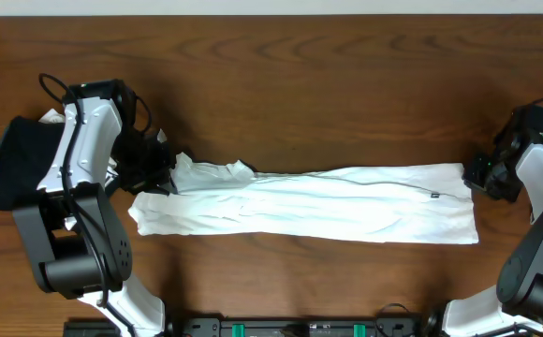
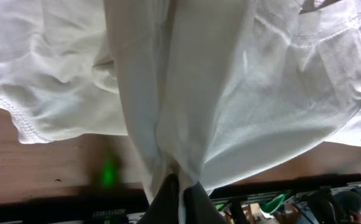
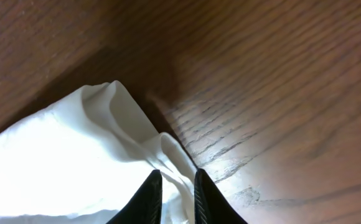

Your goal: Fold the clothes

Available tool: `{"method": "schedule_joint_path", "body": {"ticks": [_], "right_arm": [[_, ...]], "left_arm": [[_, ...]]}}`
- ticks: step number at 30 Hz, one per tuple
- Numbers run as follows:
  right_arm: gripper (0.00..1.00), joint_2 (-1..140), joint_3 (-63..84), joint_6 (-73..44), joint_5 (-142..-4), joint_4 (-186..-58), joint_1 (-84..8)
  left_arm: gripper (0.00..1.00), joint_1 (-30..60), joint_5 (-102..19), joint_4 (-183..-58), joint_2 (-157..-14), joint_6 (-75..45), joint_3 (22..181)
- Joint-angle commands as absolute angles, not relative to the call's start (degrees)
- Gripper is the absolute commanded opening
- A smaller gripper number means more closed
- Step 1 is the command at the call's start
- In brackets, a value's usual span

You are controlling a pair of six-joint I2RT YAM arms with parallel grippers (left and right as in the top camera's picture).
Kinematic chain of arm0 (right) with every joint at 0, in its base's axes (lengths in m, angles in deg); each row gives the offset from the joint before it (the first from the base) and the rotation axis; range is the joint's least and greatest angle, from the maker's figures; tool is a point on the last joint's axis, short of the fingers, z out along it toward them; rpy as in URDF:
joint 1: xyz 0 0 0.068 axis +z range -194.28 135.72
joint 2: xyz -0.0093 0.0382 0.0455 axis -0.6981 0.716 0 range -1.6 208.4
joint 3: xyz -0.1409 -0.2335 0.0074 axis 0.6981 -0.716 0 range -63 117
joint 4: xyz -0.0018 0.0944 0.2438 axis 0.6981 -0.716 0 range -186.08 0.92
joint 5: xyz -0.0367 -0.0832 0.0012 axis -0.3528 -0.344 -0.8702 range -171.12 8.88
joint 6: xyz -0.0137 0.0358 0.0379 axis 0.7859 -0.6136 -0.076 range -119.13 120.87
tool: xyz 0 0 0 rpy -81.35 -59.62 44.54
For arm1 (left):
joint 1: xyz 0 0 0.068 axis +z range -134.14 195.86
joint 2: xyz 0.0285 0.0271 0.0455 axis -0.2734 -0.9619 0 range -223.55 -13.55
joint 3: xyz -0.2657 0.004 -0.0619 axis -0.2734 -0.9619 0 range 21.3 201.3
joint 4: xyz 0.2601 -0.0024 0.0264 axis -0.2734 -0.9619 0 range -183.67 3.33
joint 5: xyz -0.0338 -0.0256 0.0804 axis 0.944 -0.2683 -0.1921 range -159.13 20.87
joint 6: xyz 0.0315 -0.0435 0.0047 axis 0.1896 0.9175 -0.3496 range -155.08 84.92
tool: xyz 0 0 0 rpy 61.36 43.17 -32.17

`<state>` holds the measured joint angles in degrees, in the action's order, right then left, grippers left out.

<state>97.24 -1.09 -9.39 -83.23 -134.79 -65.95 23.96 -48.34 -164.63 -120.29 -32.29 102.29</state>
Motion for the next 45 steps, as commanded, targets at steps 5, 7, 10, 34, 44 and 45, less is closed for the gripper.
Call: {"method": "schedule_joint_path", "body": {"ticks": [5, 7, 10, 34, 44, 45], "right_arm": [[0.20, 96.00, -1.18, -9.81, -82.55, -135.10, -66.12], [0.20, 96.00, -1.18, -9.81, -82.58, -135.08, -66.12], [0.20, 96.00, -1.18, -9.81, -82.58, -135.08, -66.12], [0.21, 96.00, -1.18, -9.81, -82.16, -135.17, -66.12], [0.21, 96.00, -1.18, -9.81, -82.16, -135.14, -66.12], [0.21, 96.00, -1.18, -9.81, -82.16, -135.17, -66.12]], "left_arm": [[0.06, 24.14, -49.36, -163.99, -119.20, -32.88, 96.61], [0.06, 24.14, -49.34, -162.51, -119.20, -32.88, 94.55], [0.06, 24.14, -49.34, -160.74, -119.20, -32.84, 92.11], [0.24, 24.14, -52.93, -148.78, -119.20, -30.37, 90.47], [0.14, 24.14, -57.47, -141.98, -119.46, -25.82, 88.94], [0.15, 24.14, -58.54, -141.81, -119.61, -24.68, 88.48]]}}
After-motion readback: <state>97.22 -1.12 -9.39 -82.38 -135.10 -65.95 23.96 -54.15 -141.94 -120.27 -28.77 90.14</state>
